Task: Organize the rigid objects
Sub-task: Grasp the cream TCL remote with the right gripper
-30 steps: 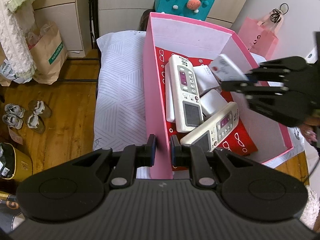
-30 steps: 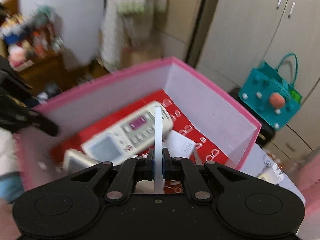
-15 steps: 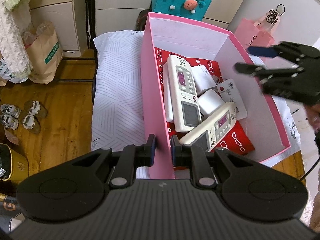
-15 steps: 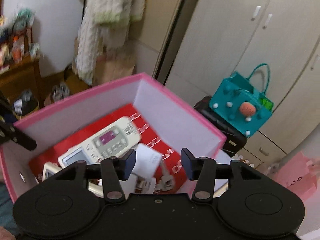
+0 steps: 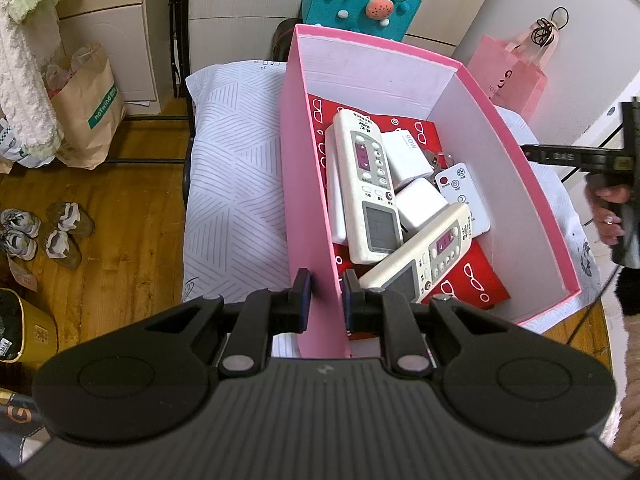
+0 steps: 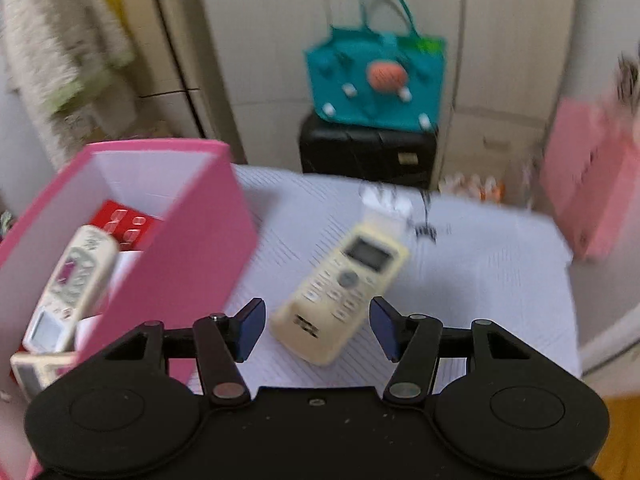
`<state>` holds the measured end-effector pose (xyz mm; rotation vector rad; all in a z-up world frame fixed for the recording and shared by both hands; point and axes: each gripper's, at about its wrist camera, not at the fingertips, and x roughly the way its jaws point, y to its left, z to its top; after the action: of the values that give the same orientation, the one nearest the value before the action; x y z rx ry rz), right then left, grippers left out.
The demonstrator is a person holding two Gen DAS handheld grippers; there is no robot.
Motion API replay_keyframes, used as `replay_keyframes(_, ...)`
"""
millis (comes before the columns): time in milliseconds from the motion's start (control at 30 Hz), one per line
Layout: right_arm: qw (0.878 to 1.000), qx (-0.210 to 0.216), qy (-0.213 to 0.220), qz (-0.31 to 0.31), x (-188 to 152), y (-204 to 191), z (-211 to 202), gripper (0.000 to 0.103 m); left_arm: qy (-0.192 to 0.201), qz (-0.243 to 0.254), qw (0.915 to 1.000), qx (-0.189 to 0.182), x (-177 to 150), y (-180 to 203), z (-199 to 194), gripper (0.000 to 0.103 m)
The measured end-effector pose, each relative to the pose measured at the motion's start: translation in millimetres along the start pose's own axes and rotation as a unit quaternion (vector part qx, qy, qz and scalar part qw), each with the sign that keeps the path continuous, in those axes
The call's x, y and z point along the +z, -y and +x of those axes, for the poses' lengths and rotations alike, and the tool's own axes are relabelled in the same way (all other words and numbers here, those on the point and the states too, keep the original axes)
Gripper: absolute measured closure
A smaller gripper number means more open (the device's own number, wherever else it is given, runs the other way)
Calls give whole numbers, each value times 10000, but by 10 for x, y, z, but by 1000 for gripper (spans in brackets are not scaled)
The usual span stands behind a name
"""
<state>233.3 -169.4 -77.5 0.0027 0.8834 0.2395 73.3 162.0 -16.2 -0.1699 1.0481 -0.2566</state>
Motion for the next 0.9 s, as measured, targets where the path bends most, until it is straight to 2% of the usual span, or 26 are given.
replay_keyframes(133,9995,-222,89,219,20,45,225,40,-3,-56,10000,-25,5,-1,7,88)
replay_keyframes(233,9983,-464,82,335,32,65,371,34,-40,-83,9999,-48,8,-22,4,88)
replay_keyframes(333,9979,-400,165,475,55,91,430,28,-36,-4,10000,-3,2,-2,0,88)
replay_keyframes(433,9986,-314,147,398,51,44,481,25,-48,-12,10000,-9,15,5,-9,88)
replay_keyframes(533,9983,-523,156,182,26,-37,548,20,-55,21,10000,6,22,11,-8,88)
replay_keyframes(633,9986,-500,160,42,-6,-82,491,24,-59,37,10000,-8,14,11,-11,88)
replay_keyframes(700,9990,-418,59,-143,-42,-95,413,30,-53,62,10000,-18,15,8,-11,88)
replay_keyframes(900,9980,-93,-244,-578,-271,-114,139,33,-67,93,9999,-73,20,-6,-15,88)
